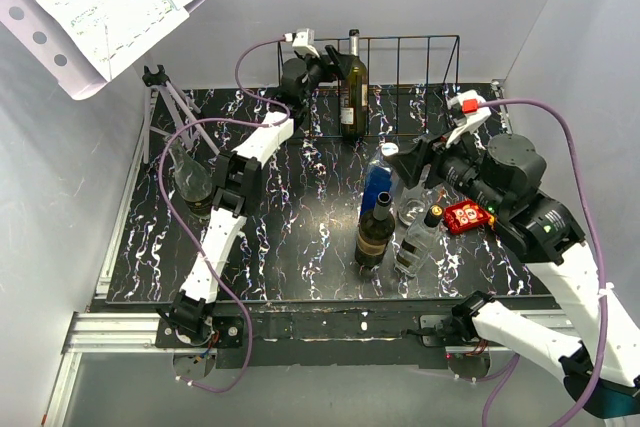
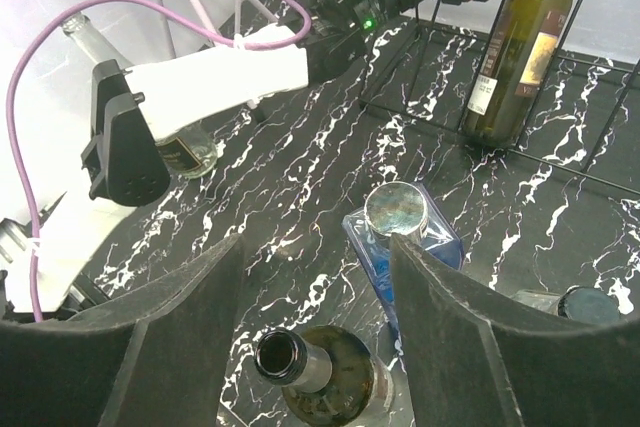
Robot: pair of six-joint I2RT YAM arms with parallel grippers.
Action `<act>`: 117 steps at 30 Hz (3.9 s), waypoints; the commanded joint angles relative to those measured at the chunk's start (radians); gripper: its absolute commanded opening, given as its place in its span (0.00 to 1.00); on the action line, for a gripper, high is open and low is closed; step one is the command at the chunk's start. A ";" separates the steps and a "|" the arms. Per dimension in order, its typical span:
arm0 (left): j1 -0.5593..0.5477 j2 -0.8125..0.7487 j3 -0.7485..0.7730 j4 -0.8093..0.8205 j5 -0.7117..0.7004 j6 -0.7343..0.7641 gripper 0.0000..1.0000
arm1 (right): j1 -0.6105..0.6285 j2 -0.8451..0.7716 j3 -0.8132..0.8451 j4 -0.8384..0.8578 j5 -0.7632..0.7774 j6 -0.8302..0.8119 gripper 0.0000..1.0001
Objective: Take the wine bottle off the wine rack
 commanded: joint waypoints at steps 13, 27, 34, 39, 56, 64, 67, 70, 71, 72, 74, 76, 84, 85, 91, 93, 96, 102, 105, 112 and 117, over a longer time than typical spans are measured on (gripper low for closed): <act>-0.047 0.075 0.117 0.110 -0.121 0.108 0.78 | 0.005 0.072 0.072 0.011 0.005 0.000 0.66; -0.032 -0.023 -0.040 0.163 -0.029 0.090 0.30 | 0.007 0.191 0.145 0.016 0.062 0.002 0.65; -0.032 -0.244 -0.292 0.222 0.043 0.085 0.09 | 0.007 0.238 0.187 0.069 0.152 -0.041 0.64; -0.032 -0.403 -0.439 0.196 0.085 0.099 0.39 | 0.005 0.344 0.298 0.024 0.269 -0.104 0.65; -0.033 -1.124 -1.050 -0.040 0.114 0.217 0.98 | -0.150 1.037 1.053 -0.124 0.278 -0.211 0.75; -0.033 -1.345 -1.119 -0.306 0.080 0.332 0.98 | -0.197 1.197 1.067 0.028 0.169 -0.144 0.75; -0.033 -1.488 -1.220 -0.373 0.103 0.361 0.98 | -0.207 1.299 1.148 0.016 0.139 -0.109 0.75; -0.035 -1.638 -1.353 -0.416 0.074 0.372 0.98 | -0.219 1.379 1.188 0.032 0.105 -0.067 0.74; -0.035 -1.683 -1.401 -0.417 0.069 0.367 0.98 | -0.222 1.396 1.188 0.052 0.099 -0.058 0.74; -0.035 -1.729 -1.441 -0.421 0.069 0.357 0.98 | -0.227 1.413 1.188 0.071 0.091 -0.049 0.73; -0.038 -1.795 -1.513 -0.432 0.086 0.344 0.98 | -0.233 1.441 1.190 0.103 0.093 -0.046 0.73; -0.050 -1.849 -1.565 -0.444 0.068 0.358 0.98 | -0.237 1.465 1.196 0.138 0.090 -0.052 0.73; -0.122 -1.947 -1.688 -0.351 -0.043 0.436 0.98 | -0.248 1.378 1.081 0.200 0.108 -0.082 0.73; -0.124 -1.939 -1.685 -0.349 -0.040 0.433 0.98 | -0.248 1.363 1.079 0.195 0.114 -0.092 0.73; -0.125 -1.921 -1.678 -0.348 -0.033 0.424 0.98 | -0.248 1.272 1.092 0.180 0.102 -0.125 0.73; -0.125 -1.919 -1.676 -0.355 -0.035 0.429 0.98 | -0.248 1.234 1.084 0.184 0.088 -0.125 0.73; -0.125 -1.910 -1.661 -0.370 -0.038 0.436 0.98 | -0.248 1.170 1.073 0.186 0.071 -0.128 0.73; -0.125 -1.847 -1.569 -0.462 0.038 0.459 0.98 | -0.256 1.042 1.017 0.097 0.117 -0.126 0.74; -0.130 -1.798 -1.512 -0.510 0.135 0.435 0.98 | -0.256 0.923 0.893 0.063 0.108 -0.093 0.73; -0.384 -1.700 -1.412 -0.553 0.053 0.493 0.98 | -0.256 0.604 0.580 0.062 0.087 -0.030 0.72; -0.525 -1.633 -1.354 -0.544 -0.035 0.473 0.95 | -0.256 0.421 0.397 0.083 0.086 -0.035 0.72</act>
